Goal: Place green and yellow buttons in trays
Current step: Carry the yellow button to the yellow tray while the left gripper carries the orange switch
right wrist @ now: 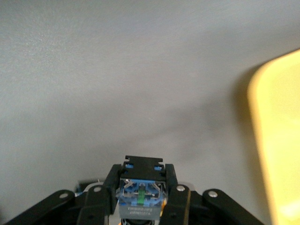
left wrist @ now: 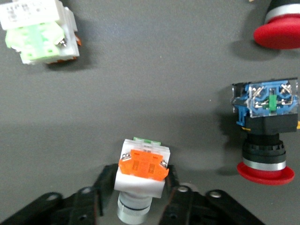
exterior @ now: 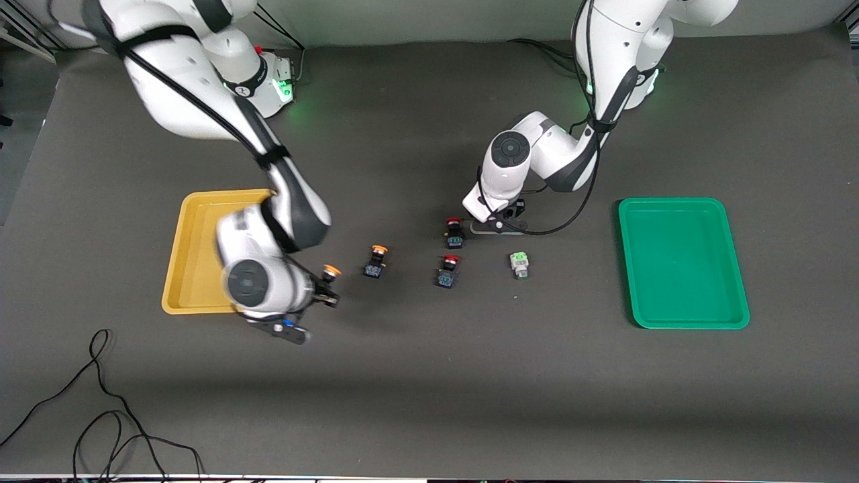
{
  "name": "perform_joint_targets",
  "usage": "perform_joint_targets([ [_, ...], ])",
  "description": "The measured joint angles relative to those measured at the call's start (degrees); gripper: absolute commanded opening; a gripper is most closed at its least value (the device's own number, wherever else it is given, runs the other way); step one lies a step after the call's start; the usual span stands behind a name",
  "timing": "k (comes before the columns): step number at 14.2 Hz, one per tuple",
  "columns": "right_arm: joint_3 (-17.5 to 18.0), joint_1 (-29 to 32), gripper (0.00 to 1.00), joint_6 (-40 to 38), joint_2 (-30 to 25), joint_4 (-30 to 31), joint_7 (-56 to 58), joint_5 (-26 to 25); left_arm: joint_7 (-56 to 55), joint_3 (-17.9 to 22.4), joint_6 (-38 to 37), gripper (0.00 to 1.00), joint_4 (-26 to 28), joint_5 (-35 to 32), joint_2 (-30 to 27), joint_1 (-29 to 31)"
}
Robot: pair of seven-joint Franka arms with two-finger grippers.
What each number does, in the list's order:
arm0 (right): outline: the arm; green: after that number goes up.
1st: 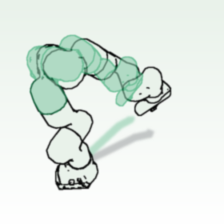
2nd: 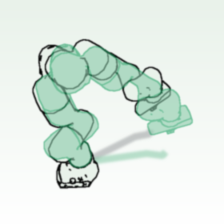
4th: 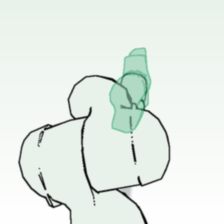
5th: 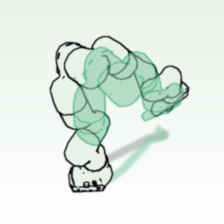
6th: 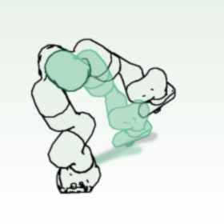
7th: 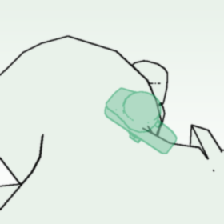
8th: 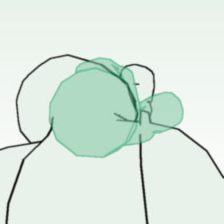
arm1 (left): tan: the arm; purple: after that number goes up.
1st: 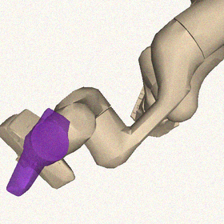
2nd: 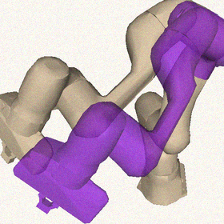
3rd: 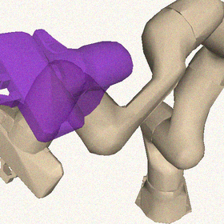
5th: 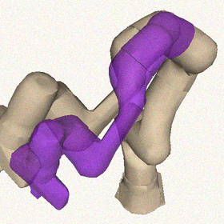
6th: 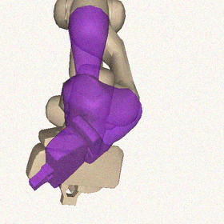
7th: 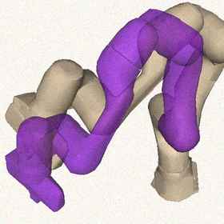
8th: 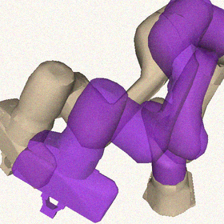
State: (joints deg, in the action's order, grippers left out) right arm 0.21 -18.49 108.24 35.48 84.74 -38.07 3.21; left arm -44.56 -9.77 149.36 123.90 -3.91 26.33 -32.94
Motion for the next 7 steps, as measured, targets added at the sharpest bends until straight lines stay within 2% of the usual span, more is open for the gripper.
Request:
perform_joint_targets([
  [3,-0.13,4.61,0.0,-7.64,-6.95,1.92,9.94,0.0,-0.26,0.41,-1.32,0.1,-1.12,0.0,-1.11,0.34],
  [7,-1.84,9.09,0.0,-5.56,-11.03,10.46,22.45,-0.01,-0.1,0.64,-14.35,0.07,-5.9,0.02,-7.13,4.05],
])
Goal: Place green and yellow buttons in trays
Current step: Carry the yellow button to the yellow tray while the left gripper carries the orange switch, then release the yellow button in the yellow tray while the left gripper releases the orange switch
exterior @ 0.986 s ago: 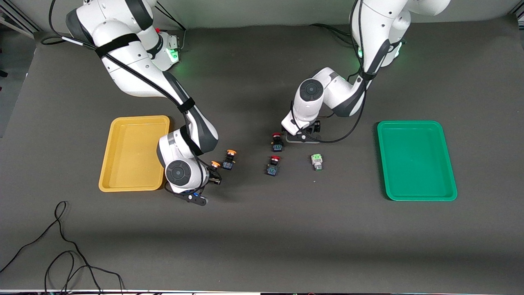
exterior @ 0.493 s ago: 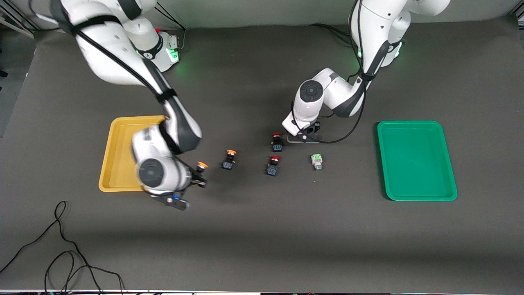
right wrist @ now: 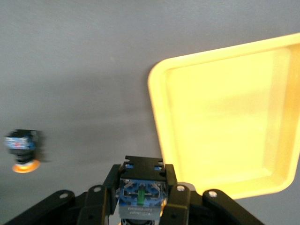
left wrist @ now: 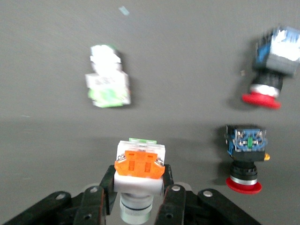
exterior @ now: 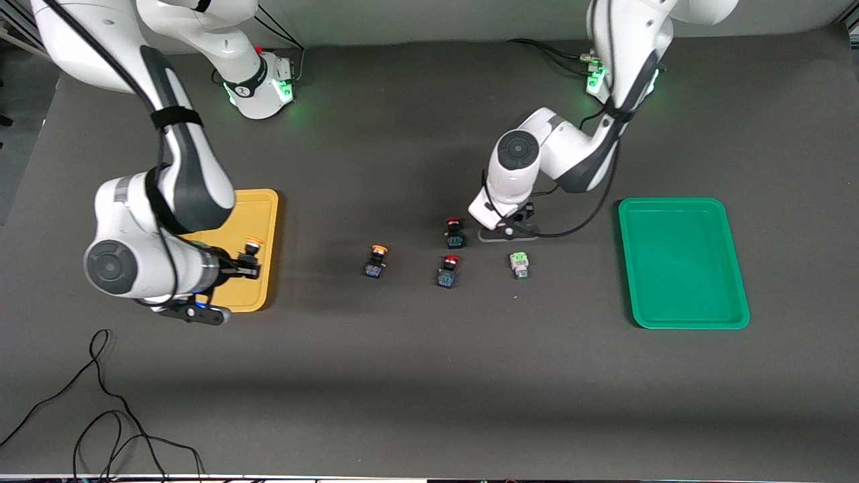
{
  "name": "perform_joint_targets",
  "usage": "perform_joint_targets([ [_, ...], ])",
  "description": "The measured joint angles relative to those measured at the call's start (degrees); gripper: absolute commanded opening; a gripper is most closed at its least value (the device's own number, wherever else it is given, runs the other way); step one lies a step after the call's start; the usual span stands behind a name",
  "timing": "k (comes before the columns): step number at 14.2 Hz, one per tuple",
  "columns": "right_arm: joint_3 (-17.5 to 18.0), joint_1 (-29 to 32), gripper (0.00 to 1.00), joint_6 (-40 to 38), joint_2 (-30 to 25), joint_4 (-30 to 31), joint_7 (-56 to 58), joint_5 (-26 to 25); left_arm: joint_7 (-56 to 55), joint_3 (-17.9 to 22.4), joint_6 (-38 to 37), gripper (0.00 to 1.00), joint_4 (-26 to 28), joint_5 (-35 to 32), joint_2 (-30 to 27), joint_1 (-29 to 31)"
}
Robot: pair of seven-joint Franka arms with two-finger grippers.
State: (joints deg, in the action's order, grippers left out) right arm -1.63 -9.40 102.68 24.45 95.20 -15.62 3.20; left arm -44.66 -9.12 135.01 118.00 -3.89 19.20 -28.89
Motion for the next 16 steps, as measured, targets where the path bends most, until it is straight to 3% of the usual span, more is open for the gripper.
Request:
perform_joint_targets([
  [5,-5.69,0.19,0.0,17.51,-0.91,14.85,13.57,0.0,14.25,0.4,-13.06,0.06,-0.17,1.38,-8.72,14.65],
  [11,-5.92,-0.23,0.0,29.83,-0.86,25.15,14.5,0.0,38.6,0.87,-14.52,0.07,0.62,1.63,-9.52,34.32],
  [12,-5.91,-0.24,0.33,30.18,-0.74,25.53,14.58,0.0,41.82,0.89,-12.83,0.07,1.02,1.63,-8.81,36.91],
  [13,-5.9,-0.26,0.82,30.22,-0.67,25.56,14.87,0.0,44.03,0.9,-10.57,0.07,1.56,1.63,-7.7,38.81],
  [14,-5.9,-0.27,0.97,30.24,-0.67,25.55,15.24,0.0,45.38,0.9,-8.08,0.07,2.09,1.63,-6.14,40.04],
  [16,-5.9,-0.27,0.99,30.25,-0.68,25.47,15.55,0.0,46.12,0.69,-3.37,0.08,2.98,1.57,-2.17,40.51],
])
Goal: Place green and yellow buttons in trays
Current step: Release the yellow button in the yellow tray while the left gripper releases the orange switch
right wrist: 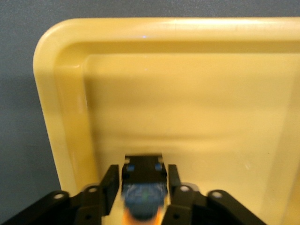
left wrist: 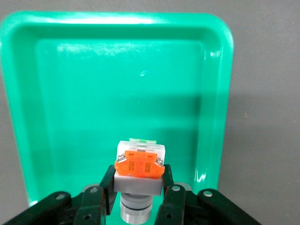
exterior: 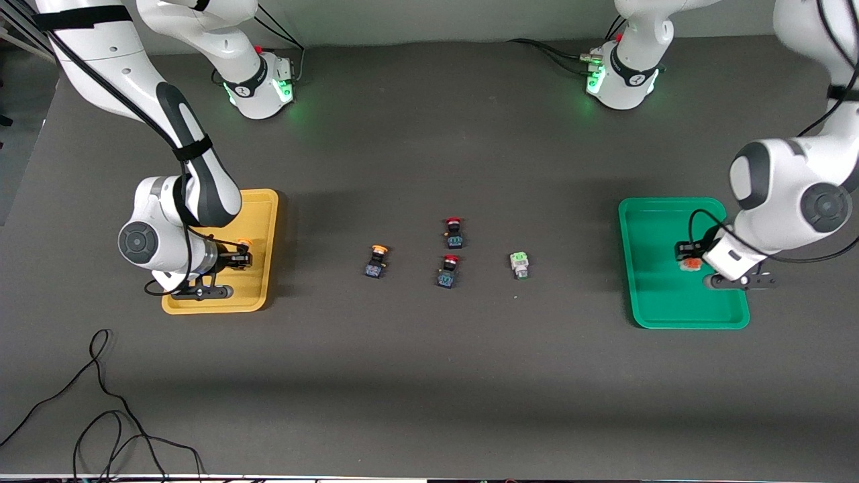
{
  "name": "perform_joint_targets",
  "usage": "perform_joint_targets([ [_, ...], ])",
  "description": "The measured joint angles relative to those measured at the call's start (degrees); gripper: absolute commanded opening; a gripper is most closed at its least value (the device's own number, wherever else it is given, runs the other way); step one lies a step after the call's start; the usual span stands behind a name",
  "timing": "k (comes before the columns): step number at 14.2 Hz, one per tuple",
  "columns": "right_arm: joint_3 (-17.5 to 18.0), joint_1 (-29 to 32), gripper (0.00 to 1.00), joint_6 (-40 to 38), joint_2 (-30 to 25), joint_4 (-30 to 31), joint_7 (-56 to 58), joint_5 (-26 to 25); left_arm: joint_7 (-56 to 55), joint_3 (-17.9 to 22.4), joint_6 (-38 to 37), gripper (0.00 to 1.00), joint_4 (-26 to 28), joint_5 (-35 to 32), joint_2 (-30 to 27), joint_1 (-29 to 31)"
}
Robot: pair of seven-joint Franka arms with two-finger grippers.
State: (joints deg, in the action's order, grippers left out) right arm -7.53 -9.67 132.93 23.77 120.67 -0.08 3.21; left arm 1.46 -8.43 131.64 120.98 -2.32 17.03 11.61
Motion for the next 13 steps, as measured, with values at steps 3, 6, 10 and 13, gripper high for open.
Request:
perform_joint_targets([
  [3,0.0,-0.01,0.99,-0.71,-0.52,-0.44,0.05,0.0,0.0,-0.79,5.62,0.14,0.8,-0.02,4.83,-0.08],
  [6,0.0,-0.05,0.99,-10.95,-3.6,-5.26,-0.2,0.02,0.0,-0.88,7.02,1.0,0.82,-0.04,6.2,-0.26],
  [10,0.35,-0.13,0.99,-31.6,-7.17,-20.18,-4.75,1.91,0.0,-0.87,5.99,1.0,-0.89,-0.4,5.71,-0.28],
  [13,0.66,-2.31,0.99,-35.28,-7.12,-26.91,-11.68,8.27,0.01,-0.88,-7.99,1.0,-8.97,-0.43,3.29,-0.28],
])
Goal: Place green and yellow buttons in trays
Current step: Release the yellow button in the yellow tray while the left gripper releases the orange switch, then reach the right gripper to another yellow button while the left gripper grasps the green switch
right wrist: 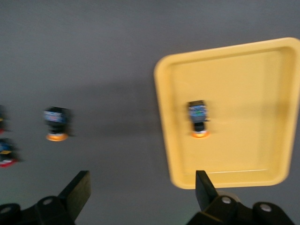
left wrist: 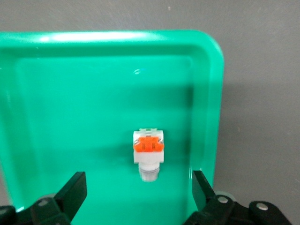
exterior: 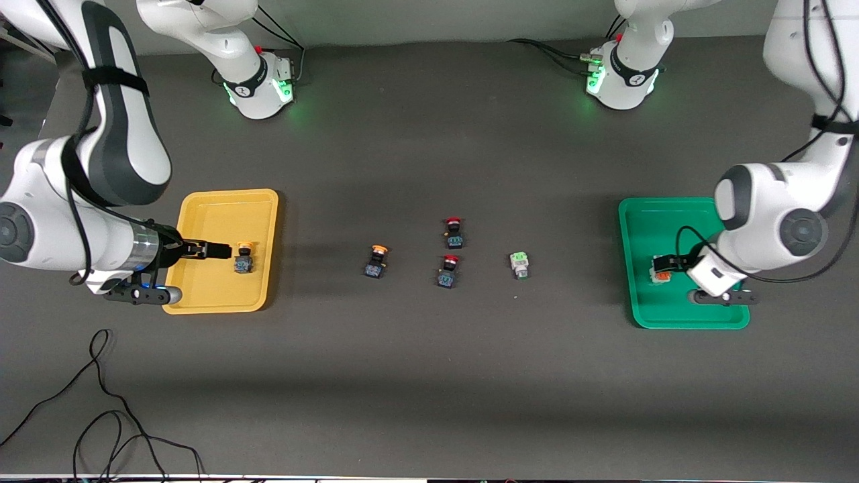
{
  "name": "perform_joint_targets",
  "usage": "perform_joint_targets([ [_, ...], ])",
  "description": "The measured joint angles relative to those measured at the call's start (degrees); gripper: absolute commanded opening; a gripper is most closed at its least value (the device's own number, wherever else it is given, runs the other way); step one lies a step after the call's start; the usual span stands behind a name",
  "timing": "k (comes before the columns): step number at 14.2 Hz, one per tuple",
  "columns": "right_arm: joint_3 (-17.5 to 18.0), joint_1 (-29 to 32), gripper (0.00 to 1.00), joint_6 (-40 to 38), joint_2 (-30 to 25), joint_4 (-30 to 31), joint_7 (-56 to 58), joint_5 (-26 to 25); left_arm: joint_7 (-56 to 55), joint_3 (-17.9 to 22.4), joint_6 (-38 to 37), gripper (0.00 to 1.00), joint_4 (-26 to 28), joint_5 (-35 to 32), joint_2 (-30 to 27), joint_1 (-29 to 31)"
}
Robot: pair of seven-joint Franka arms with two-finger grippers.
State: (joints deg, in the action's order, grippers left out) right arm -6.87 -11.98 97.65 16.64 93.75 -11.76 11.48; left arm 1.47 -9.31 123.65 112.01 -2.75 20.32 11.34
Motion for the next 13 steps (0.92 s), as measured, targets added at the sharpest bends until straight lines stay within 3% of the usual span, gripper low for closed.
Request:
perform_joint_targets([
  [3,0.33,-7.3,0.99,0.13,2.42,-5.05,-12.54,1.21,0.0,-0.27,-16.55,1.0,-11.38,0.09,-2.96,-0.02],
  [5,0.53,-13.01,0.99,0.81,7.31,-9.29,-19.93,1.26,-0.5,-0.69,-21.42,1.0,-15.3,1.08,-5.41,-0.36],
  [8,0.52,-19.14,0.99,6.62,16.32,-12.95,-24.35,1.26,-7.16,-1.21,-22.56,1.0,-15.87,2.97,-7.83,-4.86],
  [13,0.41,-21.5,0.98,12.93,25.26,-14.11,-25.22,1.17,-28.5,-1.87,-17.2,1.0,-14.41,3.1,-5.51,-21.62],
])
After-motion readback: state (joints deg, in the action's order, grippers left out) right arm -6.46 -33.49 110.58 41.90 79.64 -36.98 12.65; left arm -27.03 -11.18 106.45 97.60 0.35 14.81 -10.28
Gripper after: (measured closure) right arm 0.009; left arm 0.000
